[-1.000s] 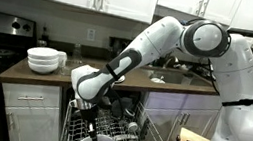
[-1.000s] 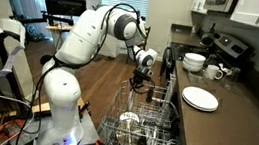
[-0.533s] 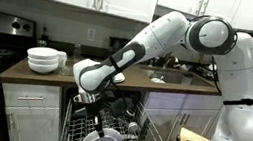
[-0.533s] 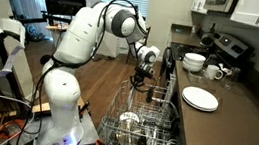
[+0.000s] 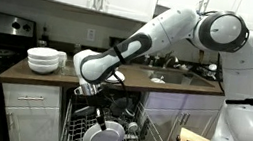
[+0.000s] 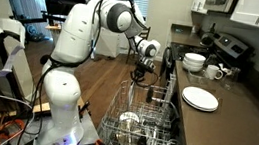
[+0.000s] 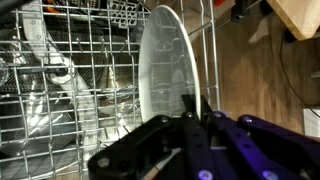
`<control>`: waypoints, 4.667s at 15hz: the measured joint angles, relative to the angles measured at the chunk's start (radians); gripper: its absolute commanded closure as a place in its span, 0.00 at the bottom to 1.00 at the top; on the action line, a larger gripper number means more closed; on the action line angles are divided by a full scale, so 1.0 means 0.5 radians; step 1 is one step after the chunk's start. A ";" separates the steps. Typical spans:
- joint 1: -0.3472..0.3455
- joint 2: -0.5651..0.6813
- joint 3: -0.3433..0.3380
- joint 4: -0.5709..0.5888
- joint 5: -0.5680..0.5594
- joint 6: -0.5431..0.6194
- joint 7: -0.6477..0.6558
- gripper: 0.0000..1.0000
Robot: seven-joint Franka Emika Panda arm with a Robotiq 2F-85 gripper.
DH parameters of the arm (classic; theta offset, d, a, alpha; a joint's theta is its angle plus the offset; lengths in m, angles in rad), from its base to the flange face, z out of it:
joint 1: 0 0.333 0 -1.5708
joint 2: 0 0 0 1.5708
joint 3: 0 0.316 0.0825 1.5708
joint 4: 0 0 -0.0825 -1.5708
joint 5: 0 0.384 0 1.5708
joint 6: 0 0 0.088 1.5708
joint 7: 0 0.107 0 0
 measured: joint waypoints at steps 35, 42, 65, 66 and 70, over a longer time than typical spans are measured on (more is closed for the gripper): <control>0.553 -0.416 -0.027 -0.246 -1.628 -0.248 1.804 0.93; 0.620 -0.449 0.038 -0.250 -1.760 -0.432 2.018 0.93; 0.470 -0.472 -0.060 -0.257 -2.054 -0.480 2.193 0.93; 0.439 -0.479 -0.076 -0.257 -2.070 -0.459 2.171 0.93; 0.388 -0.471 -0.095 -0.257 -2.069 -0.423 2.147 0.93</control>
